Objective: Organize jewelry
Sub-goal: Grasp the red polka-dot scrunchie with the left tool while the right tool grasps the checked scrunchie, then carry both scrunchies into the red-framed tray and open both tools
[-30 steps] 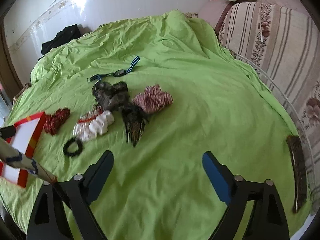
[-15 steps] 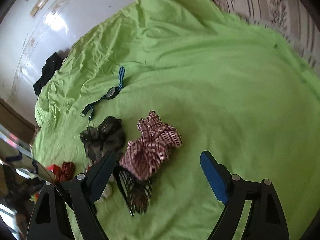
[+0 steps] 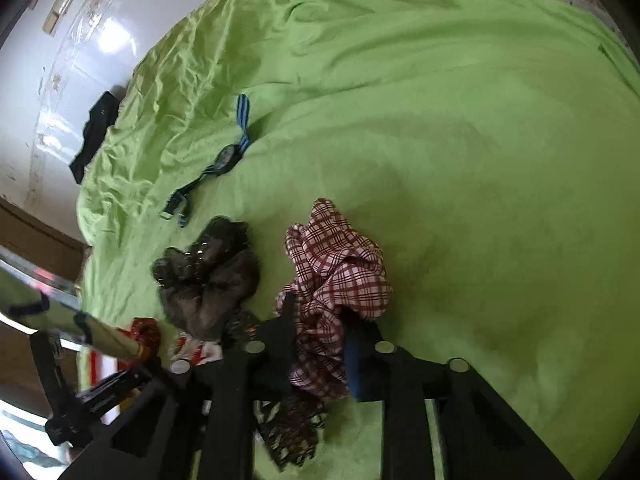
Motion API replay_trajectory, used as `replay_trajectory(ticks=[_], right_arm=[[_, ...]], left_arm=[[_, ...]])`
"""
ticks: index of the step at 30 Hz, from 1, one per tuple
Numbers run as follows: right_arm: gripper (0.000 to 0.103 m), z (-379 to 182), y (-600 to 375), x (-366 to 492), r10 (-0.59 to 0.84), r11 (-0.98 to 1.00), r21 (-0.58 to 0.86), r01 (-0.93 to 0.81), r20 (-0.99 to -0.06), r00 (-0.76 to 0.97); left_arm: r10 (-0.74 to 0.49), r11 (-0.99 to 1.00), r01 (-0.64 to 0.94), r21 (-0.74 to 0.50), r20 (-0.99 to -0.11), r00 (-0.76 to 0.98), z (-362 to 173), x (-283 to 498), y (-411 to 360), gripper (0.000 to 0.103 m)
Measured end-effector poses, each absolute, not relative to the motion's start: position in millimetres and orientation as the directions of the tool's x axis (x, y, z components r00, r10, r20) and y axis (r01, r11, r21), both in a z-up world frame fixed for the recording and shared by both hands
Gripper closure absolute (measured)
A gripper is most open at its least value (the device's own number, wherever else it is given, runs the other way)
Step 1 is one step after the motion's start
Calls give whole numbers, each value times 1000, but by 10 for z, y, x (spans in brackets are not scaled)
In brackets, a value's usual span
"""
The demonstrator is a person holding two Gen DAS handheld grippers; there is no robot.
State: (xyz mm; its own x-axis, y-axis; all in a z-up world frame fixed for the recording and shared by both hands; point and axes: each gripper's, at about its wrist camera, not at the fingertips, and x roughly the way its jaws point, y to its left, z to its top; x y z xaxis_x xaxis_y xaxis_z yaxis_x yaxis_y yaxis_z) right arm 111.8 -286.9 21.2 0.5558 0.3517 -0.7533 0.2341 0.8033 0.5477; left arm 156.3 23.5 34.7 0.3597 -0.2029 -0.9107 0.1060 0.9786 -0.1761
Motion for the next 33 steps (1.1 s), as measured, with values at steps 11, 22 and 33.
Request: replay_trajectory(ticks=[11,22,33], right_arm=[[86,1014,-2791,516,299,844,515,154,-688,661],[86,1388,-2235,-226,306,893,446,52,-689,658],[86,1378,-1209,-306,394,904,415,-102,-718,574]], left_arm=[[-310,951,151,-271,-830,464,1213,868,291,87],[-203,979,89,-185,-800,565,1722,-103,969,86],[4,987,-135,-84,-837,548,1585,-314,2329,86]])
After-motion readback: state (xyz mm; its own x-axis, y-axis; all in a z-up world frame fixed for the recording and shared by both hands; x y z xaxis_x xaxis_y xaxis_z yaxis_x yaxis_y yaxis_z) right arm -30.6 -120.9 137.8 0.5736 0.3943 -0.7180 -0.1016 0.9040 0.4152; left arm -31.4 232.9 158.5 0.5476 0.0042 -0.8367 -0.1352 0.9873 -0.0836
